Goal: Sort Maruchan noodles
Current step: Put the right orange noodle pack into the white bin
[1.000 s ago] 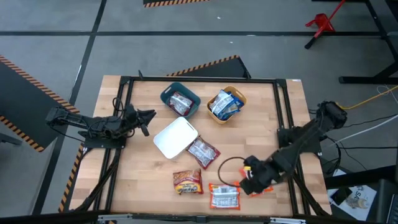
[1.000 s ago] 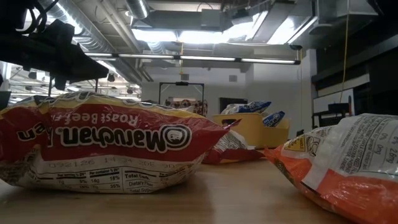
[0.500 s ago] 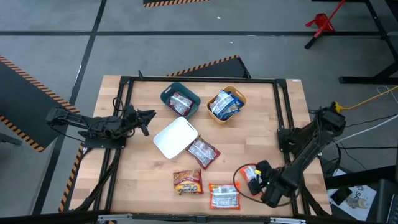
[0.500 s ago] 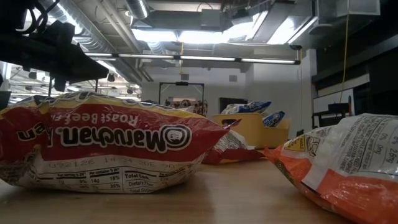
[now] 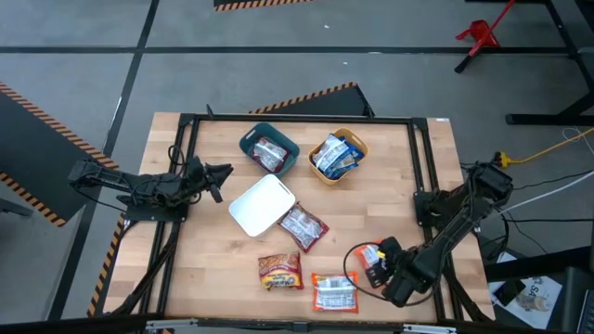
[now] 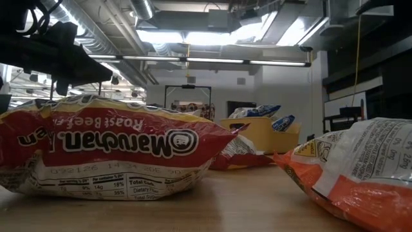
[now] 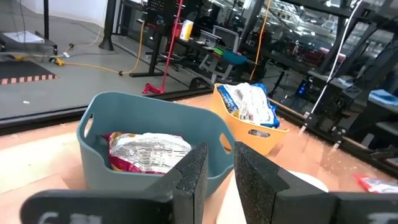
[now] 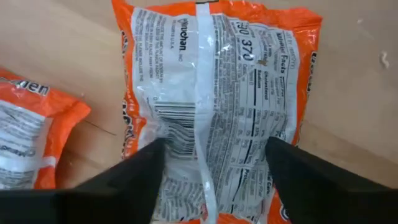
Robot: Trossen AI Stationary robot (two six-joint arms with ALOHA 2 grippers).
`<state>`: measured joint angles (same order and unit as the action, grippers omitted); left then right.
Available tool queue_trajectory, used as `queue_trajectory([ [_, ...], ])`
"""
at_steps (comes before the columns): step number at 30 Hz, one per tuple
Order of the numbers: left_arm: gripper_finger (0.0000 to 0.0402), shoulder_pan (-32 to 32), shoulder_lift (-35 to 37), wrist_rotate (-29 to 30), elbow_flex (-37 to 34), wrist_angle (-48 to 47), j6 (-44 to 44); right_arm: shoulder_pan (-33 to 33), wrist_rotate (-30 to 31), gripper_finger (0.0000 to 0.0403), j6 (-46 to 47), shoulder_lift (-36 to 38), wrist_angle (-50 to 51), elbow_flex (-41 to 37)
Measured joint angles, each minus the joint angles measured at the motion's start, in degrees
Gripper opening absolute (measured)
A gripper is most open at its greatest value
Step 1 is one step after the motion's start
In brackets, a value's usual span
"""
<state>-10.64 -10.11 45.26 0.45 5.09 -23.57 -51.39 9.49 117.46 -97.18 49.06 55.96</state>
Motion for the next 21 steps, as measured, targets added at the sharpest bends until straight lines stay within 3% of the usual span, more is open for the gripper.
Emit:
queue_trajectory([
  [10, 0.0073, 0.0, 0.02, 0.01, 0.0, 0.05, -0.35, 5.03, 2.57, 0.0023, -8.78, -0.07, 0.1, -0.12],
  [21, 0.0073, 0.0, 0.01, 0.01, 0.0, 0.06, -0.37, 16.22, 12.35, 0.0, -25.67, 2.57, -0.4, 4.22],
])
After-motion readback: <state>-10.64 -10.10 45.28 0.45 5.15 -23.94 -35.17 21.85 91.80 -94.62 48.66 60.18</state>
